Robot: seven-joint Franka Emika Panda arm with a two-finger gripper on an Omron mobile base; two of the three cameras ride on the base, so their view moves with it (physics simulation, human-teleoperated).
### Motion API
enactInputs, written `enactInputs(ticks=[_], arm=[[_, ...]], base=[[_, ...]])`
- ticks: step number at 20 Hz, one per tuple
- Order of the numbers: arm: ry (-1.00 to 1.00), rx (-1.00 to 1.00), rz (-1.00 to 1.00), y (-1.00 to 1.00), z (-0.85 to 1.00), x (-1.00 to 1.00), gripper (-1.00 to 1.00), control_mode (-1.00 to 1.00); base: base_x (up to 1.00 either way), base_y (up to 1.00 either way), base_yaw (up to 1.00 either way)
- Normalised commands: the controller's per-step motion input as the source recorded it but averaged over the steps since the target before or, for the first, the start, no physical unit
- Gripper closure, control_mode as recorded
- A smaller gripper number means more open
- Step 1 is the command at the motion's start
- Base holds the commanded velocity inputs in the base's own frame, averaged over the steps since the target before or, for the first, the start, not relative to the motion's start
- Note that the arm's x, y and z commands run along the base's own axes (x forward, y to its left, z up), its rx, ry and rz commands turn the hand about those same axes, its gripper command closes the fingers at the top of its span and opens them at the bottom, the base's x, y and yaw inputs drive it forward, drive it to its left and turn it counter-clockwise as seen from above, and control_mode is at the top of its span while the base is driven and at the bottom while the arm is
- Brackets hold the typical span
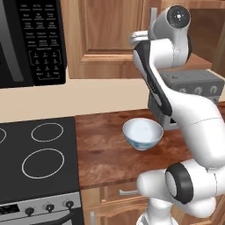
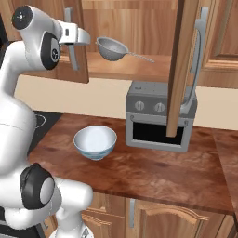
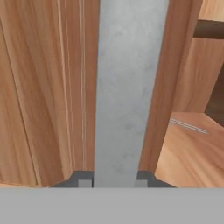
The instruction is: Open the cabinet and setup a tea strainer by placing it in the bowl upright.
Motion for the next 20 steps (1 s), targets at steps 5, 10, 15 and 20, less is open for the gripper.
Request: enactInputs(ticks=[5,10,15,20], arm=[[0.06,-0.08,-0.13,0.51,0.10,-0.58,1.00,-1.00],[0.00,-0.04,-0.12,0.51,0.26,-0.78,1.00,-1.00],[-0.09,-0.01,-0.07,0.42,0.16,-0.98,1.00,-1.00],[-0.12,0.00,-0.06,0.30,0.07,-1.00,1.00,-1.00]], base=[[0.00,0.00,0.00],[0.00,0.00,0.00],[0.00,0.00,0.00],[0.00,0.00,0.00]])
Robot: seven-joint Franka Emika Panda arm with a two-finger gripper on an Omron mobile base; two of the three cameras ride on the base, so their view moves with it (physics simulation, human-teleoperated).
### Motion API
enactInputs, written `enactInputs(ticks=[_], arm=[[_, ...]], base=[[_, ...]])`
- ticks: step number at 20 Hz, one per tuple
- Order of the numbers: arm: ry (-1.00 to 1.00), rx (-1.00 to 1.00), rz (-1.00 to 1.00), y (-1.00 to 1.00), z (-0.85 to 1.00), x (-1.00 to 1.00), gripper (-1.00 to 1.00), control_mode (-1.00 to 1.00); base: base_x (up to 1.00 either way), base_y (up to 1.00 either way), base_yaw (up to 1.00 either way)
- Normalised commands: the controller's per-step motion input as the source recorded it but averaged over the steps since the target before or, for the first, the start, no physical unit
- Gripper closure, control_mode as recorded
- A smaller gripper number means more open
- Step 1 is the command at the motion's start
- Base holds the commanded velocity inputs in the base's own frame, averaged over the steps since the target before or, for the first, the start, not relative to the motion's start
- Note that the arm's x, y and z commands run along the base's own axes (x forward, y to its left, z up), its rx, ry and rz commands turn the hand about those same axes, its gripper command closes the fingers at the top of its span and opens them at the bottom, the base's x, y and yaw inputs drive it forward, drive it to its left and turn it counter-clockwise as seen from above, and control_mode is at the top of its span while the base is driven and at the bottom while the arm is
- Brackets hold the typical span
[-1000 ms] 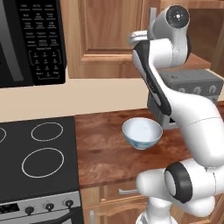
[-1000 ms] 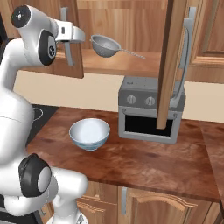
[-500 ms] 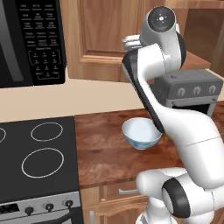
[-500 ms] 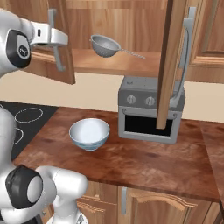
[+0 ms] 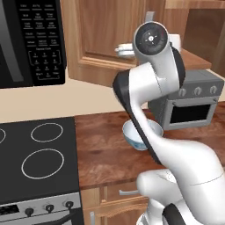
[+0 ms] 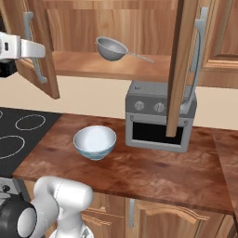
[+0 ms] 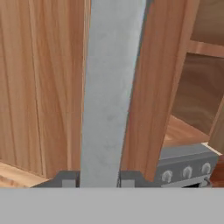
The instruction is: Open the cabinet and setup a tea strainer by placing it in the bowl upright.
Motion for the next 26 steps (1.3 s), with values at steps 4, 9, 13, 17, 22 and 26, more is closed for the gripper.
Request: enactInputs(ticks=[4,9,13,17,22,26], arm=[[-0.08,0.00,-0.05,0.32,0.05,-0.89,1.00,-1.00],[0.00,-0.02,-0.14,0.27,0.00,-0.36,1.00,-1.00],[0.00,-0.06,-0.19,0.47,0.00,-0.35,1.00,-1.00],[0.01,-0.06,-0.19,0.45,0.00,-0.21,-1.00,-1.00],[0.01,-0.02,-0.13,0.10,0.00,-0.01,-1.00,-1.00],[0.04,-0.01,-0.10,0.05,0.00,-0.03,-1.00,-1.00]], base=[[0.00,0.00,0.00],[0.00,0.00,0.00],[0.00,0.00,0.00],[0.00,0.00,0.00],[0.00,0.00,0.00],[0.00,0.00,0.00]])
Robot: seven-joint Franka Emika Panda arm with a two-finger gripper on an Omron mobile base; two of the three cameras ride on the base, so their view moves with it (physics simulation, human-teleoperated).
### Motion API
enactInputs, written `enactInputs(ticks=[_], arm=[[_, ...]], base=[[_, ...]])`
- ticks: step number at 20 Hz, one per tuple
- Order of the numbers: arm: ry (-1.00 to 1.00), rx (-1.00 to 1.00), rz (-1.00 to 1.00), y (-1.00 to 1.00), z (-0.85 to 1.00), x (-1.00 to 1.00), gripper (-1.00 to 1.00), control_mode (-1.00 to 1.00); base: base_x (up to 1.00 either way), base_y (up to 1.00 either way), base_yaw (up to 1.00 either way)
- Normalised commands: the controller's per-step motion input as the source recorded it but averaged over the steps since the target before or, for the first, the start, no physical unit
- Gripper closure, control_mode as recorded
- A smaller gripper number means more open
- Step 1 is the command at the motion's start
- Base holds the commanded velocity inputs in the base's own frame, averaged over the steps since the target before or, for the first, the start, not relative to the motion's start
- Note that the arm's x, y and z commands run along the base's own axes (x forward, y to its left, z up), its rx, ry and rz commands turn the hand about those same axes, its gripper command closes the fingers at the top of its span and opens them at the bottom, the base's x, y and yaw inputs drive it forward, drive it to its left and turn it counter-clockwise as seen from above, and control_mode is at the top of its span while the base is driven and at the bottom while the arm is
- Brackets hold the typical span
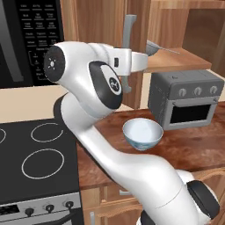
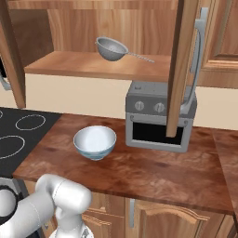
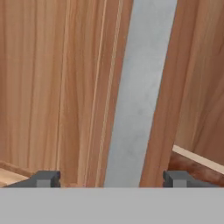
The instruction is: Open the cabinet and setup a tea strainer by placing it in the bowl upright.
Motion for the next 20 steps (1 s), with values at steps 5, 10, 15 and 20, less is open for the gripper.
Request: enactInputs(ticks=[5,10,15,20], arm=[[-0.02,0.01,-0.05,0.03,0.07,-0.54,-1.00,-1.00],[-0.14,0.02,-0.03,-0.03,0.21,-0.83,-1.00,-1.00],[-0.06,0.08,-0.05,-0.31,0.01,-0.86,-1.00,-1.00],[0.00,0.36,0.02,-0.71,0.03,-0.50,-1.00,-1.00]], base=[[0.00,0.00,0.00],[0.00,0.00,0.00],[0.00,0.00,0.00],[0.00,0.00,0.00]])
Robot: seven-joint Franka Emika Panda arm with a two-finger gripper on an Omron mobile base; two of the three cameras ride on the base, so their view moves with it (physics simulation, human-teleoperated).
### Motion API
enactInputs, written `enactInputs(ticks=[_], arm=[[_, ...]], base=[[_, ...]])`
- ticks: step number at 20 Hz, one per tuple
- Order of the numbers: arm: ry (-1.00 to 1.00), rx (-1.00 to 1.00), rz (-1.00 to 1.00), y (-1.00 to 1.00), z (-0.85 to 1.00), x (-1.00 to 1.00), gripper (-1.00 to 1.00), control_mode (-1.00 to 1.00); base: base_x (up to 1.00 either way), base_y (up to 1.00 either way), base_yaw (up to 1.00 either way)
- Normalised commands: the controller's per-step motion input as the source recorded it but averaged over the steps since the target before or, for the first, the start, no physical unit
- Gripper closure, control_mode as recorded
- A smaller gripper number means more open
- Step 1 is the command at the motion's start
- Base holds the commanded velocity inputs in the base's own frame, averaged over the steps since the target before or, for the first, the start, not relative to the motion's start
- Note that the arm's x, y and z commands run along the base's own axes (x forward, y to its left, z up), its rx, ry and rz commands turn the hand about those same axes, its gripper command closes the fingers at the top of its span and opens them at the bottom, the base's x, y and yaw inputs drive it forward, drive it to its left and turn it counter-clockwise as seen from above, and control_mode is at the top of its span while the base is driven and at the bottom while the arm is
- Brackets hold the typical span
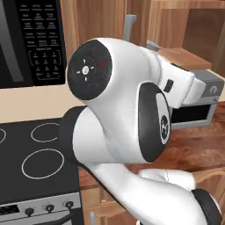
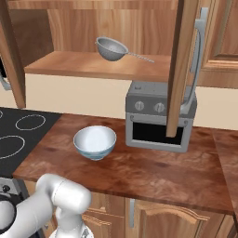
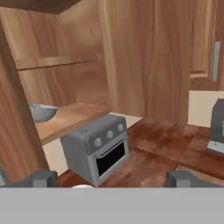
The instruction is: Open the cabinet and setup a tea strainer by placing it in the bowl upright.
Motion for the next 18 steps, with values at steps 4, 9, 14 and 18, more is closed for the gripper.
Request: enactInputs(ticks=[4,9,14,18], arm=[[-0.11,0.65,0.24,-0.97,0.03,-0.10,-1.00,-1.00],[-0.08,0.66,0.20,-0.60,-0.02,-0.01,-1.00,-1.00],[0.07,0.81,0.26,-0.29,-0.19,0.11,-1.00,-1.00],[0.19,0.87,0.31,0.00,-0.26,0.41,-1.00,-1.00]], base=[[0.00,0.00,0.00],[0.00,0.00,0.00],[0.00,0.00,0.00],[0.00,0.00,0.00]])
